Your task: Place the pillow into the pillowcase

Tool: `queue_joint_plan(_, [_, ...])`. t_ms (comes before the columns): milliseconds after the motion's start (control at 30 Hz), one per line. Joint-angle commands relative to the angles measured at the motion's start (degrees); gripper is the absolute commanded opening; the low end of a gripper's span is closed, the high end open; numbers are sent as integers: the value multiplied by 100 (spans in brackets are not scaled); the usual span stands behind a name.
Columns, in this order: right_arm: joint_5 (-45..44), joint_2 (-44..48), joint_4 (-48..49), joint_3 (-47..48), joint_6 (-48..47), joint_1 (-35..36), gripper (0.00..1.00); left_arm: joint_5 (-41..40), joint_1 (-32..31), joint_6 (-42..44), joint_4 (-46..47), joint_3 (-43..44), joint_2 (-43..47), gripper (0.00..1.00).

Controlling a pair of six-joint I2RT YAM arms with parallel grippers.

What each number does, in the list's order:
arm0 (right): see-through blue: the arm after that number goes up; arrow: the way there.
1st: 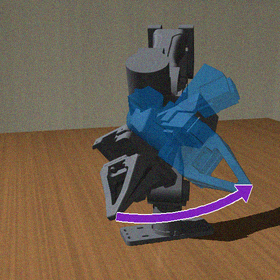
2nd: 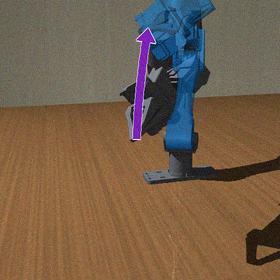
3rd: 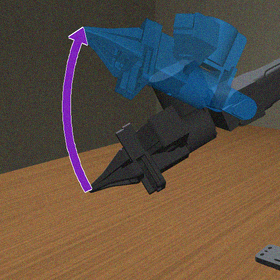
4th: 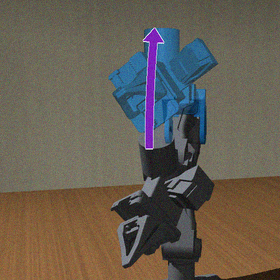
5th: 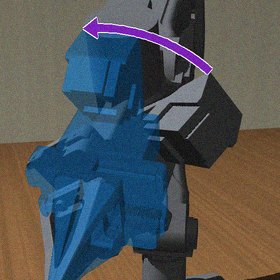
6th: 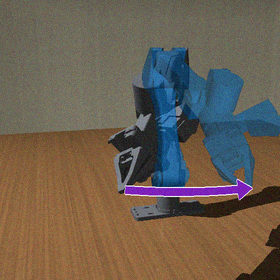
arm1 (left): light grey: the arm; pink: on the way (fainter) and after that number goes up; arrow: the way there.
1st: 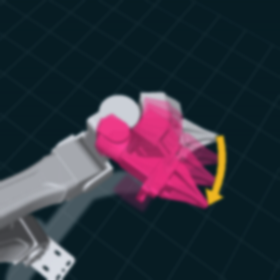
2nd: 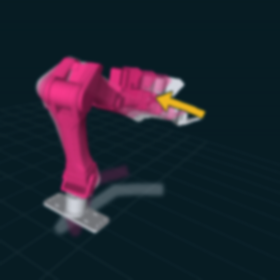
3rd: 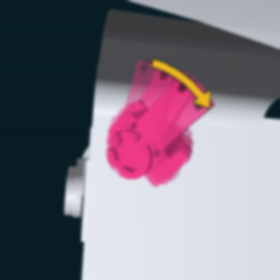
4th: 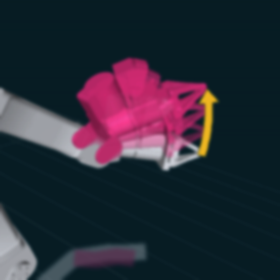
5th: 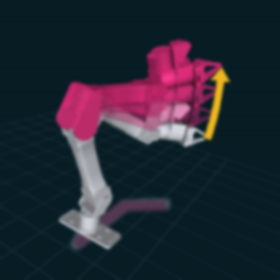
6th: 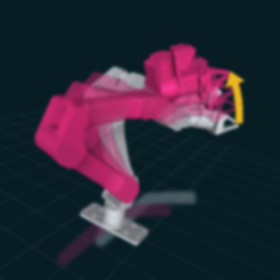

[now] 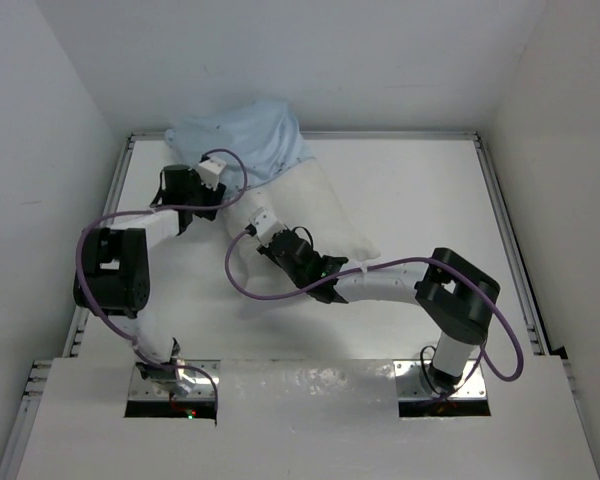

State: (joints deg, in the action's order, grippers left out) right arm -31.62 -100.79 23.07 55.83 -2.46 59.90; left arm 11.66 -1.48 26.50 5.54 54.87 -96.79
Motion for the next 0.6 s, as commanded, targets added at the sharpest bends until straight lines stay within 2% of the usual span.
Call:
queue_joint_plan(0, [-292,104,-241,-125,132,-48,0,109,-37,-83,439,269,-261,48])
queue_joint_plan(67, [-293,95,-242,-143,140,-57,0,160,-37,-136,483,305,-340,45])
queue_joint_plan(133, [-266,60,-242,-134,184,-57,0,363,-37,-154,465,357,-366,35])
queue_joint_plan(167, [-249,51,-242,-125,193,-57,0,381,-37,-224,492,358,-384,17])
queue_joint_plan(233, [-214,16,-233,-108,202,-57,0,320,-28,-329,466,401,-393,0])
queue_joint_plan(400, [-3,173,82,-256,482,-127,0,372,-28,-189,255,227,10,0])
queue_joint_plan(567, [24,481,601,-354,685,-172,0,600,-37,-49,62,-309,1091,0])
